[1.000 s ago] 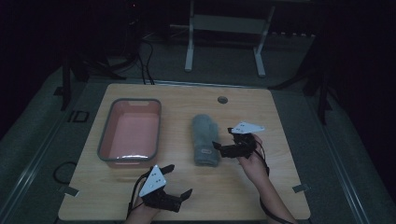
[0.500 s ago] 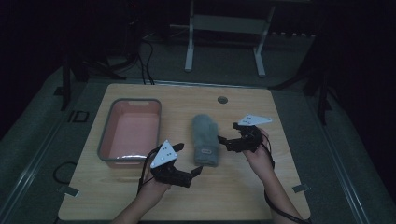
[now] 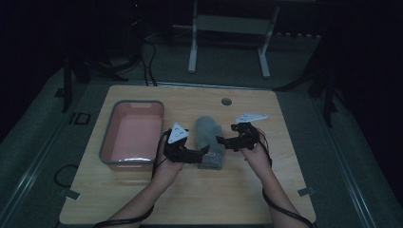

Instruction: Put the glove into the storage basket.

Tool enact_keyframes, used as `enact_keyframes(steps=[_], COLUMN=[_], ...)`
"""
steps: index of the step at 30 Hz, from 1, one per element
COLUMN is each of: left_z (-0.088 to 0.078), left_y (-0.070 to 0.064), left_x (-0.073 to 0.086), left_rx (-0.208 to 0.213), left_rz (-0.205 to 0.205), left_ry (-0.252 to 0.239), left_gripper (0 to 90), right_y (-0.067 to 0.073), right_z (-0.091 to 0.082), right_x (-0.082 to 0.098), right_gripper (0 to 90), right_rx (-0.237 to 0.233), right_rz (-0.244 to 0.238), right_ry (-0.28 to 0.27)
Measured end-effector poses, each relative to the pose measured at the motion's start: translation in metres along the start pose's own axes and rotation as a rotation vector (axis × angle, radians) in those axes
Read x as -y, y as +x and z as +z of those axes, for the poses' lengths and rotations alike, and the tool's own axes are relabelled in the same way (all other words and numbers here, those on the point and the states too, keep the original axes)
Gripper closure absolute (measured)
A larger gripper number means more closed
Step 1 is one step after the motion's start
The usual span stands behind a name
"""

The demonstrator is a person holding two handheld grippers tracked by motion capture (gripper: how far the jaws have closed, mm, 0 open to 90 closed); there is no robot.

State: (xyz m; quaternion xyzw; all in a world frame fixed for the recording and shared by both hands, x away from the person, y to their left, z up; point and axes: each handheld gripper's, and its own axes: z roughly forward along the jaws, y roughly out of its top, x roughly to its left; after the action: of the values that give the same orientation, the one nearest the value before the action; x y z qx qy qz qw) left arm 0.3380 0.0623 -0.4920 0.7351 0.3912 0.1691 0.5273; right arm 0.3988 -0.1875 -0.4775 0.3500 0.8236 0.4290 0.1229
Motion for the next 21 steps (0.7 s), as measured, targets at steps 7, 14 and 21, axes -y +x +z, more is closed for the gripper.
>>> enact_keyframes(steps=[7,14,21], left_z=[0.03,0.052,0.07], left_y=[0.017,0.025,0.034], left_x=[0.003,0.008,0.017], left_rx=[-0.047,-0.072,0.0], left_rz=[-0.056,-0.064,-0.158], left_ry=[0.089,0.202,0.277], left_gripper=[0.1,0.3,14.7], right_y=[-0.007,-0.017,-0.025], right_z=[0.023,0.038,0.05], right_x=[0.007,0.02,0.028], right_gripper=[11.8,26.6,38.8], right_rx=[0.008,0.028,-0.047], right_rz=[0.033,0.068,0.173], right_ry=[0.032,0.112,0.171])
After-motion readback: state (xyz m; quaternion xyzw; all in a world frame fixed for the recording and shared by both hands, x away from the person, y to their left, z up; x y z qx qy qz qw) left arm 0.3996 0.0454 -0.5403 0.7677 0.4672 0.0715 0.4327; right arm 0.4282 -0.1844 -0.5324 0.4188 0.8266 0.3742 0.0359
